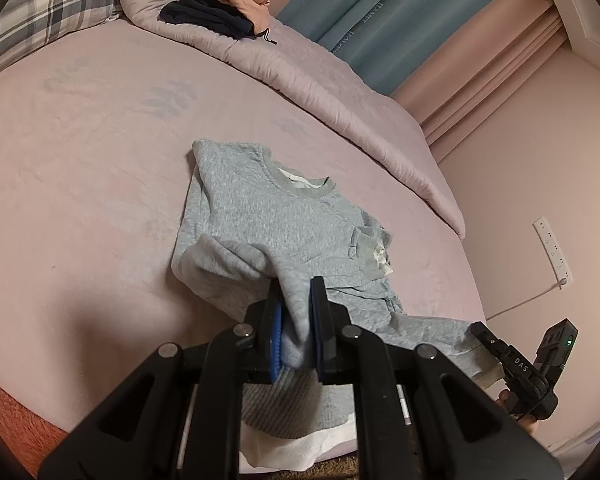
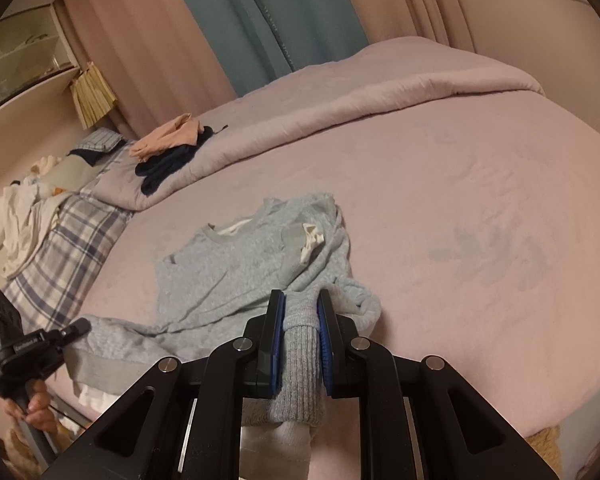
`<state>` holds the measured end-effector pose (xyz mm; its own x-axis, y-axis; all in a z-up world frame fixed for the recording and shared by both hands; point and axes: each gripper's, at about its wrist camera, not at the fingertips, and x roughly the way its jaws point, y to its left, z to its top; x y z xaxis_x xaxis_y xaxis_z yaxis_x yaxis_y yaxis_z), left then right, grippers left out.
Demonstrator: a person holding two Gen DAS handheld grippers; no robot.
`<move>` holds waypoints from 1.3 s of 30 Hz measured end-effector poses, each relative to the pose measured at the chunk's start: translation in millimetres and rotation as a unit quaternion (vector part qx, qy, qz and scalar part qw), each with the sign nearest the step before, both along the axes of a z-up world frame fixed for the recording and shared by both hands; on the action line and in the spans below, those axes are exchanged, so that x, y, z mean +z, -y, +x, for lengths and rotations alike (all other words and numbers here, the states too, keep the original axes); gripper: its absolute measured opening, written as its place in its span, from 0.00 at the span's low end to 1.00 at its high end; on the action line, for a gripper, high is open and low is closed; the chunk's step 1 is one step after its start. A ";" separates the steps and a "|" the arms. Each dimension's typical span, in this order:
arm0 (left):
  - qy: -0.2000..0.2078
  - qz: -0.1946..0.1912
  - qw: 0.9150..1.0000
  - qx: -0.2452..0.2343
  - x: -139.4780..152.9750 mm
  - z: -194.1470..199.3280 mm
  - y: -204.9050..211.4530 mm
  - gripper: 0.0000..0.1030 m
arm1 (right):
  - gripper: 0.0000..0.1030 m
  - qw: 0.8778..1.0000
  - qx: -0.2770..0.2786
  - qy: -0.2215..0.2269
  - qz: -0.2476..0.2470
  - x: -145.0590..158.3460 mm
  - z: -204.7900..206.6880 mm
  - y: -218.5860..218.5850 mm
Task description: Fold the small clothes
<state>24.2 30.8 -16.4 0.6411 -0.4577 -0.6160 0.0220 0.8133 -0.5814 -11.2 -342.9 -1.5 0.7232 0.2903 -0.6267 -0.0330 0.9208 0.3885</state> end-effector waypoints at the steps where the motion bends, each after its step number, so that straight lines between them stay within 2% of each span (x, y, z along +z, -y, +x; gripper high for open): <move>1: 0.000 0.000 1.000 0.000 0.0 0.5 -0.1 0.11 | 0.17 1.000 0.000 0.000 0.001 0.2 0.5 0.5; 19: 0.004 0.002 1.000 -0.004 8.7 17.2 1.7 0.11 | 0.17 1.000 0.004 0.017 0.006 11.4 12.8 -2.2; 39: 0.003 -0.010 1.000 0.022 9.3 26.3 -7.1 0.11 | 0.17 1.000 0.007 0.014 0.014 15.0 28.7 -4.7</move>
